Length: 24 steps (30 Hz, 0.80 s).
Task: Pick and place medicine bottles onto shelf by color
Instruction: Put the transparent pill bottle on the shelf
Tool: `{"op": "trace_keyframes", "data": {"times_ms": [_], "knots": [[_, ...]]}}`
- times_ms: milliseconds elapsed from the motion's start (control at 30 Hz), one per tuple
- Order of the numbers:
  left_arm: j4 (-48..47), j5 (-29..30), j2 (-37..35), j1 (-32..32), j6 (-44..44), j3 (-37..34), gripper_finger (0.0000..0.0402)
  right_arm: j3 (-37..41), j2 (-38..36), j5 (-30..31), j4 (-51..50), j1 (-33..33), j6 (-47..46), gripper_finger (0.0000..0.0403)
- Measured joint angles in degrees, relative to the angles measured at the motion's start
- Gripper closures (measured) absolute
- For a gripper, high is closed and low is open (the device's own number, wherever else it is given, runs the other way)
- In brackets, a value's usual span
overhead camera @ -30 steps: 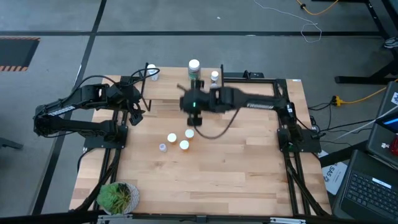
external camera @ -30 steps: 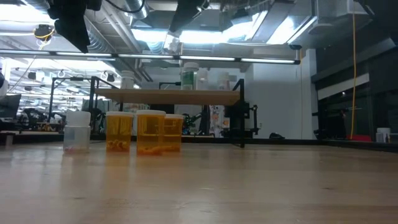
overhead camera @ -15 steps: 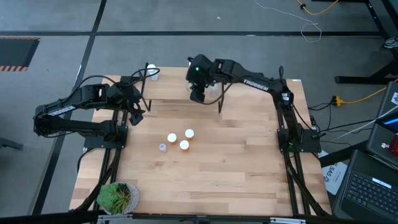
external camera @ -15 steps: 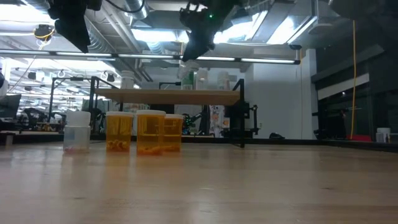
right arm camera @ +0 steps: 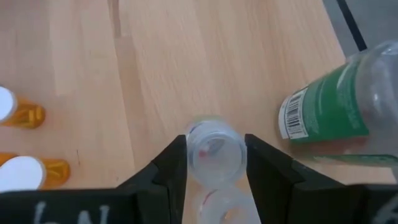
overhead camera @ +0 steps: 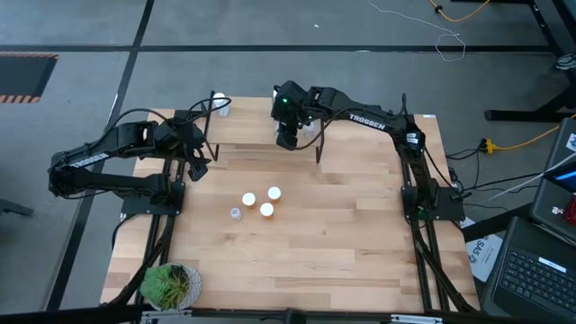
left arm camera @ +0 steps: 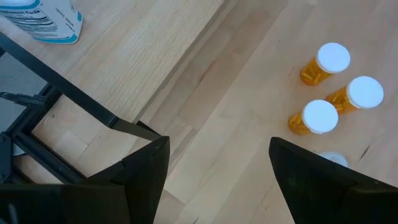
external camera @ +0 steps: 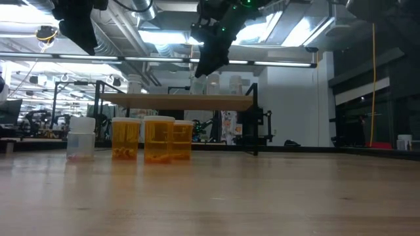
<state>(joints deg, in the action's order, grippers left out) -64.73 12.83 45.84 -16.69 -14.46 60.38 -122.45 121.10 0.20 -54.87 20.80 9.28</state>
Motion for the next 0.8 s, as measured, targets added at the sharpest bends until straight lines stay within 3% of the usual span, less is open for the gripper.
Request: {"op": "trace_keyframes", "data": {"times_ms": [67, 367, 633, 800], "knots": [[-0.02, -0.02, 0.02, 0.01, 0.0, -0.01, 0.013, 0.0, 0.0, 0.1, 0.09, 0.0, 0.11, 0.0258], [-0.04, -0.02, 0.02, 0.0, 0.0, -0.02, 0.013, -0.89, 0.08, 0.19, 1.75, 0.04, -0.07, 0.0139], [-0.07, -0.02, 0.0, 0.02, -0.02, -0.02, 0.013, -8.37, 0.09, -0.37, 1.62, -0.67, -3.35, 0.013], [-0.11, -0.02, 0.01, 0.02, -0.04, -0.01, 0.013, -12.13, 0.01, -8.96, -1.26, -4.68, -4.5, 0.0135]]}}
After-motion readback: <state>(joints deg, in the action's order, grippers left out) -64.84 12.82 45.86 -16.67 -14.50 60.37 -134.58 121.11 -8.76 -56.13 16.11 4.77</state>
